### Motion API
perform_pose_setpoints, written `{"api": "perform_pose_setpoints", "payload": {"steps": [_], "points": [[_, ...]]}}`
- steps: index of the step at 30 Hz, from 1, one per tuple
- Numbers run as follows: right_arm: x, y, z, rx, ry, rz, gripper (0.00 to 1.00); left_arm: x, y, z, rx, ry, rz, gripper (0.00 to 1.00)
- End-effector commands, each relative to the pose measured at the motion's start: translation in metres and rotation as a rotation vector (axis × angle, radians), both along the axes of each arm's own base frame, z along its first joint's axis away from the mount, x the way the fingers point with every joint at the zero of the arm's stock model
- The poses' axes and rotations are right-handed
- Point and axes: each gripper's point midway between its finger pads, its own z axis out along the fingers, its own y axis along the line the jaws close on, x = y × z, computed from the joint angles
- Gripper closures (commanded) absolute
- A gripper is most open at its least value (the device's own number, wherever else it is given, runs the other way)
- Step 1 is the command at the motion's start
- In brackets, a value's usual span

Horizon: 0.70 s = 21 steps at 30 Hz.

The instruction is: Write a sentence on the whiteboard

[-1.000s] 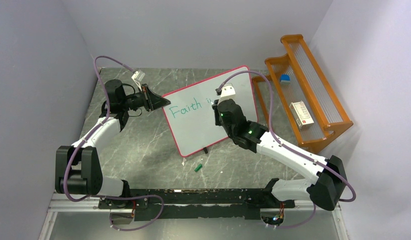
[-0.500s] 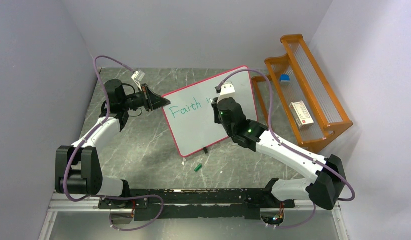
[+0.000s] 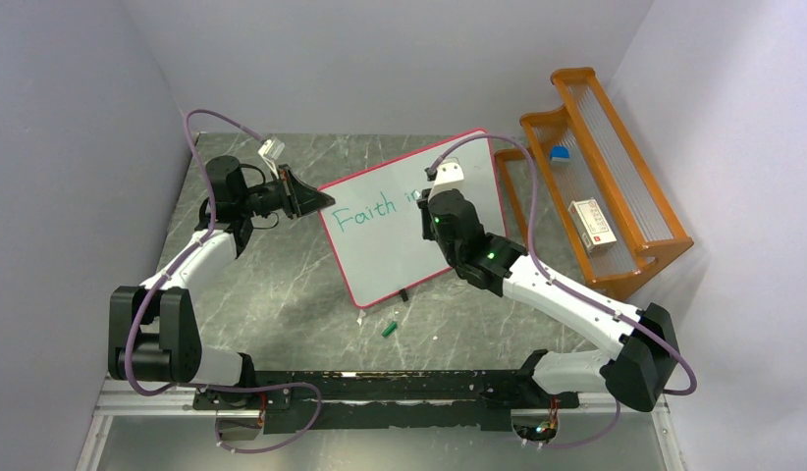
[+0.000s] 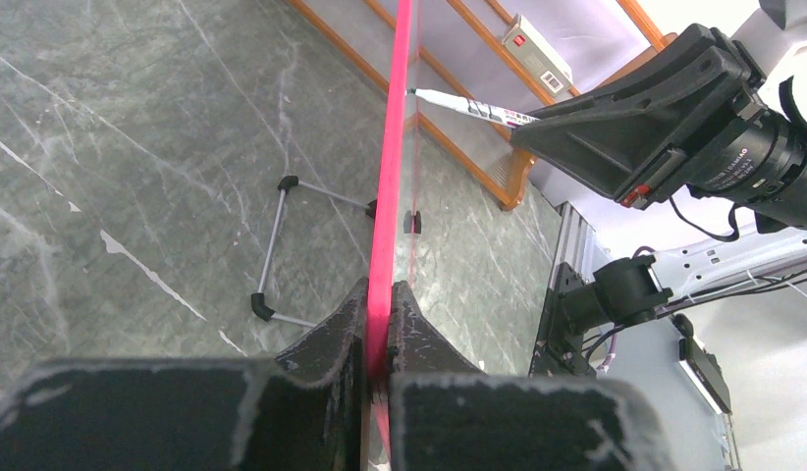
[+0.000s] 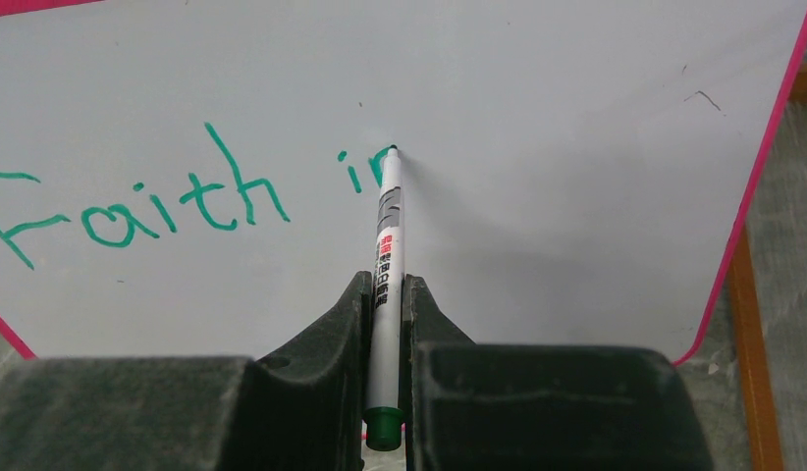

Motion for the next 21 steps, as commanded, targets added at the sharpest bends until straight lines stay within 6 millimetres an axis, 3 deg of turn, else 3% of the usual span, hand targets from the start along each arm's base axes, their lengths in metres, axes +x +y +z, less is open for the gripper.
{"api": "perform_pose_setpoints", "payload": {"steps": [1, 21], "points": [[0.008, -0.006, 0.005, 0.006, -0.016, -0.036, 1.00, -0.007, -0.007, -0.026, 0.034, 0.073, -0.030, 0.95], [-0.006, -0.013, -0.019, -0.001, 0.060, -0.028, 1.00, -0.006, -0.007, -0.026, 0.037, 0.073, -0.028, 0.95]]}}
